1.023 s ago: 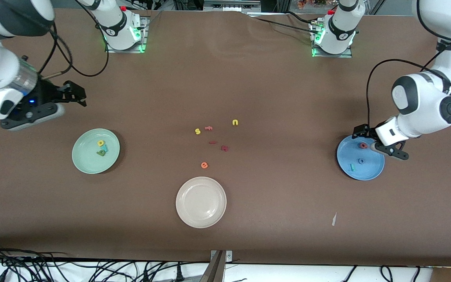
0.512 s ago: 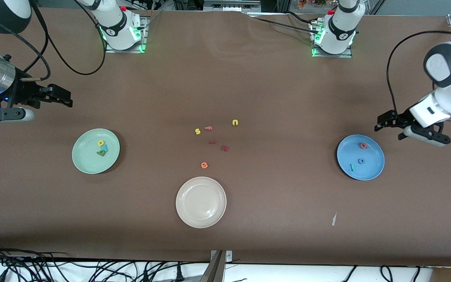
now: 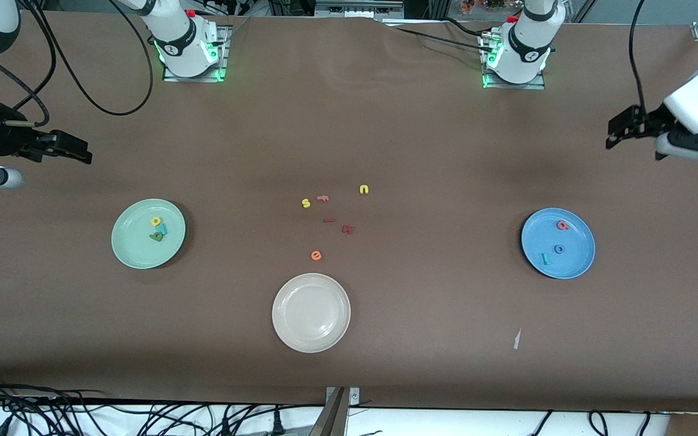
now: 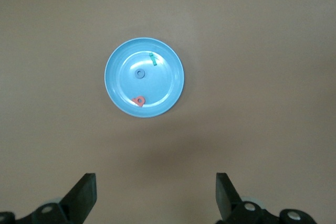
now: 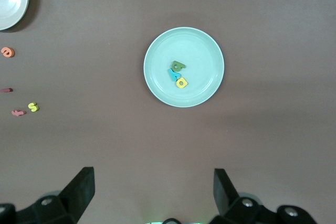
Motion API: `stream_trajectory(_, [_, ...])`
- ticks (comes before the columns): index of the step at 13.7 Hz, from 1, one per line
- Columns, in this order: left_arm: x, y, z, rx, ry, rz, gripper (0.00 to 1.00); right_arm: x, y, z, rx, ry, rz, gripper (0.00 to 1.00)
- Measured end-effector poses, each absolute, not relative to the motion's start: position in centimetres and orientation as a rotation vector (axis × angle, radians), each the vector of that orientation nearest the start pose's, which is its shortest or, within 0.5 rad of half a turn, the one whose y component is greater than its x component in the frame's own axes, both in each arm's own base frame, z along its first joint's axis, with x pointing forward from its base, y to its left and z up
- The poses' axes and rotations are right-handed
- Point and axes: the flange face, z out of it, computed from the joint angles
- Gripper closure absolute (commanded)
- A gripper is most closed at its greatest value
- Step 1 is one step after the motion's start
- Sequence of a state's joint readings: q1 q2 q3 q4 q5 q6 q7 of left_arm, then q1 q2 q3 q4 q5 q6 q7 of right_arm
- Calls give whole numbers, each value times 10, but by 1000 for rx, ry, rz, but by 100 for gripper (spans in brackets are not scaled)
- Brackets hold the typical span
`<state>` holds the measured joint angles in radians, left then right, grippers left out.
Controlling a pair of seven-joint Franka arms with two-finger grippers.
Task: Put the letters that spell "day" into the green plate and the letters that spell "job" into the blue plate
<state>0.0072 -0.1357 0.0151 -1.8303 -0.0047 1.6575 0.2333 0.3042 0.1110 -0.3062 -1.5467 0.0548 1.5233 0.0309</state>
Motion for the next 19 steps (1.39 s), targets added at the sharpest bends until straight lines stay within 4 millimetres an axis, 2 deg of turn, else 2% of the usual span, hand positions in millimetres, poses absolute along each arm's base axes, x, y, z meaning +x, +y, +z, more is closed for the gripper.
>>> stream_trajectory(3, [506, 11, 630, -3138, 283, 76, 0, 578, 14, 572, -3117, 53, 203, 0])
stream_trajectory(5, [510, 13, 651, -3140, 220, 28, 0, 579, 14, 572, -3121, 56, 201, 0])
stream_trajectory(8, [527, 0, 643, -3144, 90, 50, 0, 580, 14, 572, -3122, 66, 187, 0])
stream_trajectory(11, [535, -18, 635, -3142, 32, 75, 0, 581, 13, 573, -3124, 68, 171, 0])
stream_trajectory(15, [536, -9, 637, -3143, -4, 69, 0, 581, 13, 573, -3125, 69, 169, 0])
stream_trajectory(19, [536, -9, 638, -3144, -7, 67, 0, 581, 13, 573, -3125, 68, 169, 0])
